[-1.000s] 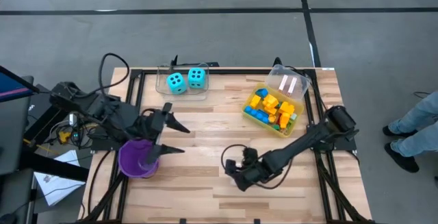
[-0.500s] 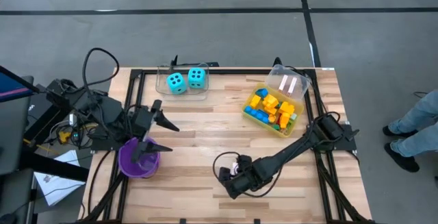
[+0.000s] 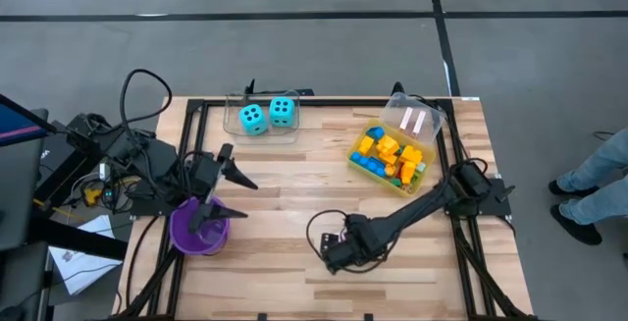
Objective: Pick & Place Toys
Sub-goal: Put the red deck of cards into the white bin
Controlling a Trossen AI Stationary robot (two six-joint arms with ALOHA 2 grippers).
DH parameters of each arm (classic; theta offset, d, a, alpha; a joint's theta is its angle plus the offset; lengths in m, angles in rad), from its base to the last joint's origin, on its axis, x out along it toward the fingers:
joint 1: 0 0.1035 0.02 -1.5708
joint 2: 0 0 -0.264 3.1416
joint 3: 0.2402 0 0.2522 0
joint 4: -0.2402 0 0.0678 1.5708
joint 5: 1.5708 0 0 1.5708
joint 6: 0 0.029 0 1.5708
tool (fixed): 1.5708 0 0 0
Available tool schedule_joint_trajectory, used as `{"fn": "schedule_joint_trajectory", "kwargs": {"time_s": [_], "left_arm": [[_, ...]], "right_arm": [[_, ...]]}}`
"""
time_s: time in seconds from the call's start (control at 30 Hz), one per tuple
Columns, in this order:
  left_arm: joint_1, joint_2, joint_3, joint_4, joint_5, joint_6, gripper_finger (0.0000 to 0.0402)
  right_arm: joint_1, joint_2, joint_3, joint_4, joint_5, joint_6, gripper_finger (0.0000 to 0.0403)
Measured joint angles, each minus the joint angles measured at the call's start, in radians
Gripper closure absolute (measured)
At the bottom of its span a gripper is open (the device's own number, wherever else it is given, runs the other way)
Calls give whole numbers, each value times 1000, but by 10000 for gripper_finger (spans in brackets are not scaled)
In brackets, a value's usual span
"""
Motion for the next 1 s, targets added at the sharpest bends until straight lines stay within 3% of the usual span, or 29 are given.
{"fn": "schedule_joint_trajectory", "kwargs": {"time_s": [0.47,0.73,1.0], "left_arm": [[-15,0,0,0,6,-13,115],[-31,0,0,0,5,-14,115],[-32,0,-1,0,5,-14,115]], "right_arm": [[-52,0,0,-63,-2,-61,67],[-73,0,0,25,1,-136,67],[-70,0,0,53,4,-73,67]]}}
